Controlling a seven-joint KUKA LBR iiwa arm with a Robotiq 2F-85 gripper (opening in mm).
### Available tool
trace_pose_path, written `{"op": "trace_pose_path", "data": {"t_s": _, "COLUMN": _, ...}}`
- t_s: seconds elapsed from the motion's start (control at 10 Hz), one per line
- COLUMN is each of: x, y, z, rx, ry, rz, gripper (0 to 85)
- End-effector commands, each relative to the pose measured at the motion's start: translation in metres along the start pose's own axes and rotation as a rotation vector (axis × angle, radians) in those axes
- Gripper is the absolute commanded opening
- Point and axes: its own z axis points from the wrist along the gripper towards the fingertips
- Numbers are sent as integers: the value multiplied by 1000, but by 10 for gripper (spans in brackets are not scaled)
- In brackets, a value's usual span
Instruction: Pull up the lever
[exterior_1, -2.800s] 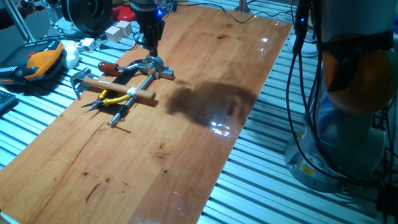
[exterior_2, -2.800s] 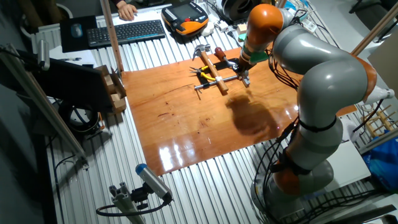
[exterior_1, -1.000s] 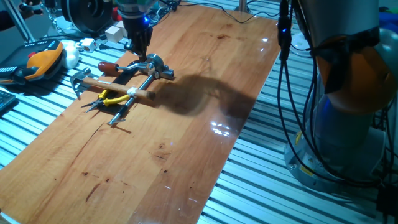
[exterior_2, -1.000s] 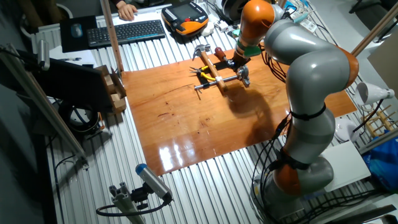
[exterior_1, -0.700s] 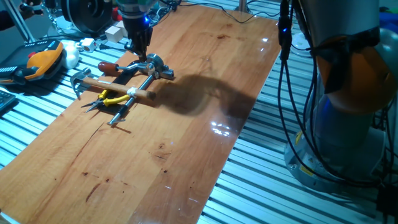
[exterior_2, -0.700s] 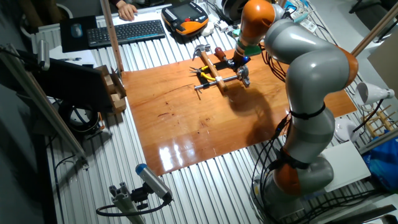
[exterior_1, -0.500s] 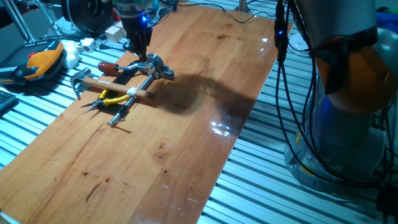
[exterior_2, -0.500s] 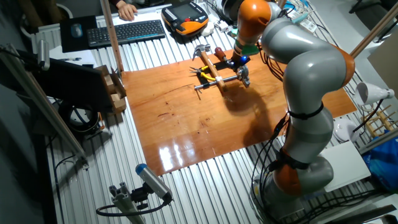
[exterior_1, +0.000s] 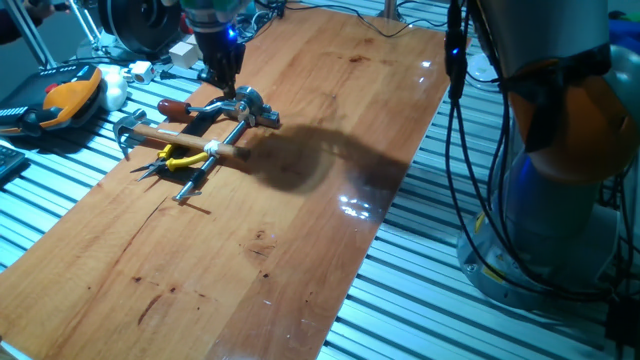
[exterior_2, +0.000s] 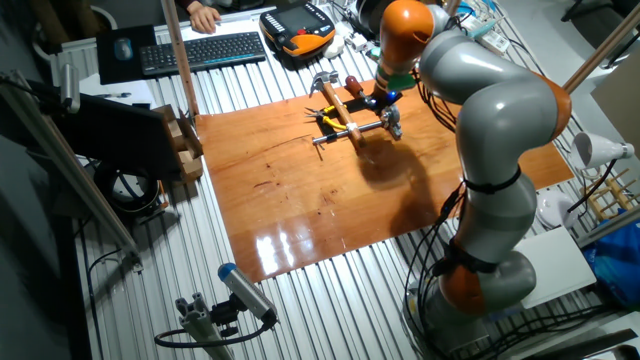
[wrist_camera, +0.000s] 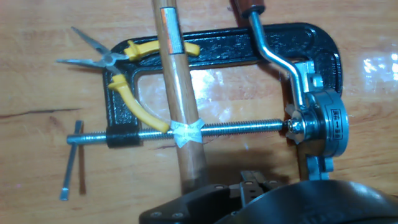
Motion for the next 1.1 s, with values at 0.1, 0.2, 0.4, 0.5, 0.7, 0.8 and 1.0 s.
{"op": "trace_pose_path", "data": {"t_s": 0.1, "x": 0, "y": 0, "z": -1, "rx": 3, "ry": -17, "rz": -31, "gripper": 0}}
{"op": "trace_pose_path", "data": {"t_s": 0.2, "x": 0, "y": -6, "z": 2, "rx": -18, "ry": -16, "rz": -35, "gripper": 0}}
{"op": "trace_pose_path", "data": {"t_s": 0.4, "x": 0, "y": -7, "z": 4, "rx": -7, "ry": -21, "rz": -31, "gripper": 0}}
{"op": "trace_pose_path", "data": {"t_s": 0.5, "x": -2, "y": -7, "z": 5, "rx": -9, "ry": -21, "rz": -17, "gripper": 0}}
{"op": "trace_pose_path", "data": {"t_s": 0.7, "x": -9, "y": -7, "z": 10, "rx": 1, "ry": -58, "rz": 13, "gripper": 0}}
{"op": "trace_pose_path", "data": {"t_s": 0.8, "x": -16, "y": -9, "z": 14, "rx": 2, "ry": -73, "rz": 2, "gripper": 0}}
{"op": "trace_pose_path", "data": {"t_s": 1.0, "x": -31, "y": -19, "z": 19, "rx": -50, "ry": -80, "rz": -15, "gripper": 0}}
